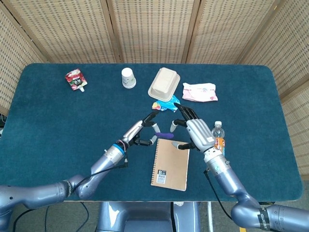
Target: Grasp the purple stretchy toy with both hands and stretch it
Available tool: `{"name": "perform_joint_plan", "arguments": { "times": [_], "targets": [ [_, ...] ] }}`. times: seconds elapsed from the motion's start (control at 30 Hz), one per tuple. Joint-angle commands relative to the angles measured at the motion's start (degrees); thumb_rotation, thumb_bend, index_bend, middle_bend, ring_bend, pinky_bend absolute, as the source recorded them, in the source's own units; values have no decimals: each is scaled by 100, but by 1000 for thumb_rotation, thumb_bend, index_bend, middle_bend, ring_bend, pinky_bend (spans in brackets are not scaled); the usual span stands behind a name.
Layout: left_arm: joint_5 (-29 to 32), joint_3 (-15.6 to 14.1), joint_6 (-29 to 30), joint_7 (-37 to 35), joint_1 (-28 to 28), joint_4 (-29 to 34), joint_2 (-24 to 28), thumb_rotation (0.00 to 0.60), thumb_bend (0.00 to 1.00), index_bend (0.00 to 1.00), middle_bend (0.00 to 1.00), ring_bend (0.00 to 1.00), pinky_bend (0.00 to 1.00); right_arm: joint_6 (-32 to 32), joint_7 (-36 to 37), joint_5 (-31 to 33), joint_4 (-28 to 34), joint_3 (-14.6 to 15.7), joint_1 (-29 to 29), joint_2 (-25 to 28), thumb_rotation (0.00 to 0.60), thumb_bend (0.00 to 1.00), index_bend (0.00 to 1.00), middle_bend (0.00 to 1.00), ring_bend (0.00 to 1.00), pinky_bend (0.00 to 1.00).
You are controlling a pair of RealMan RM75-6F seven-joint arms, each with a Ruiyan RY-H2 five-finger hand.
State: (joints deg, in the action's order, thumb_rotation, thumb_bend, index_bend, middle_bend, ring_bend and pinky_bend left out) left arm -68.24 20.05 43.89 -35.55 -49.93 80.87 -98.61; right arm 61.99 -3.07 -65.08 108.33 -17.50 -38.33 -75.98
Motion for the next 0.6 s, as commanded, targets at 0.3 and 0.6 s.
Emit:
{"name": "perform_joint_plan", "arguments": {
  "times": [0.3, 0.6],
  "targets": [
    [-38, -14, -58, -138, 2, -5, -31, 600, 498, 662, 0, 0, 0, 61, -22, 147, 92, -71, -40, -54, 600, 384, 572, 67, 0, 0],
    [-40, -17, -108, -193, -18, -79, -87, 600, 497, 662, 0, 0, 0, 45, -110, 201, 136, -65, -99, -96, 600, 393, 575, 69, 0, 0]
  ]
}}
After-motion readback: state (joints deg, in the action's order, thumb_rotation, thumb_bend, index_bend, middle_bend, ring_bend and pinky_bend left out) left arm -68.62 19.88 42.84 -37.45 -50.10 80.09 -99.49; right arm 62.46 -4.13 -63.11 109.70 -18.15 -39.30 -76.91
